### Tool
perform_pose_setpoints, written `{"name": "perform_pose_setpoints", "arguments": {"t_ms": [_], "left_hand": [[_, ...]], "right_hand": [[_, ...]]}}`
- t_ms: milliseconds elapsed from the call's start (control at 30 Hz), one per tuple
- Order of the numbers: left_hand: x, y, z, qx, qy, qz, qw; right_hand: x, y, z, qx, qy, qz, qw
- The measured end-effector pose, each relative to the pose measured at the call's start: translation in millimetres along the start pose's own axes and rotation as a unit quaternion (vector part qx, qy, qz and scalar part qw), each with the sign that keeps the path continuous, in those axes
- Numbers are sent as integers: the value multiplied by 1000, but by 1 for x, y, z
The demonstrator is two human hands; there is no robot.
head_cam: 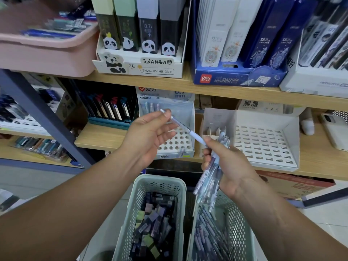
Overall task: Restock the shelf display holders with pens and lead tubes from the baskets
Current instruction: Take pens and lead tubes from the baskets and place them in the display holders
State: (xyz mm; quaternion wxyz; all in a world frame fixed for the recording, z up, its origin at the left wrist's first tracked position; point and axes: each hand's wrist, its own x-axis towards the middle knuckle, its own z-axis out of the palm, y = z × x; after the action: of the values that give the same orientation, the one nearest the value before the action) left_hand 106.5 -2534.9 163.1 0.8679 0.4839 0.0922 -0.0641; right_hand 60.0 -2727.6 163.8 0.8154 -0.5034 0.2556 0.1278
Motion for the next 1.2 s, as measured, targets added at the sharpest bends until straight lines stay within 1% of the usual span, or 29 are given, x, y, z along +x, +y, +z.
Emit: {"name": "perform_pose_setpoints", "arguments": {"t_ms": [67,100,133,200,267,333,500,633,700,767,833,867,933,1000,1033,1133,1200], "left_hand": [[6,8,-6,52,25,36,998],[10,11,-9,109,52,75,990],[15,14,-12,181,82,126,972],[23,15,-18,311,131,214,917],[26,14,-21,393,163,256,868],[28,12,-22,438,175,280,836],[34,5,-20,486,163,309,801],[37,2,-18,544,145,307,767],[38,2,-17,553,144,300,764],[38,2,-16,546,150,300,768],[38,1,-15,551,146,316,758],[38,0,-15,564,140,330,744],[39,0,-17,606,127,361,698],[39,-1,-19,650,113,375,651],[38,-2,-19,667,108,377,634],[37,-3,-21,702,104,374,597],[35,-1,-20,727,102,356,578]], "right_hand": [[2,1,-2,-21,24,-4,999],[3,1,-4,-24,34,-5,999],[4,1,-5,-25,40,-6,999],[5,0,-8,-30,40,-10,999],[4,0,-10,-40,33,-17,999],[4,2,-10,-47,29,-21,998],[5,2,-9,-48,26,-19,998],[5,1,-9,-45,26,-25,998],[5,1,-9,-47,24,-27,998],[5,1,-9,-47,22,-29,998],[5,1,-9,-49,21,-30,998],[5,1,-9,-50,21,-30,998],[4,1,-9,-50,21,-28,998],[3,0,-9,-49,22,-26,998],[3,0,-10,-48,22,-25,998],[3,-1,-11,-48,19,-25,998],[3,-1,-11,-50,19,-26,998]]}}
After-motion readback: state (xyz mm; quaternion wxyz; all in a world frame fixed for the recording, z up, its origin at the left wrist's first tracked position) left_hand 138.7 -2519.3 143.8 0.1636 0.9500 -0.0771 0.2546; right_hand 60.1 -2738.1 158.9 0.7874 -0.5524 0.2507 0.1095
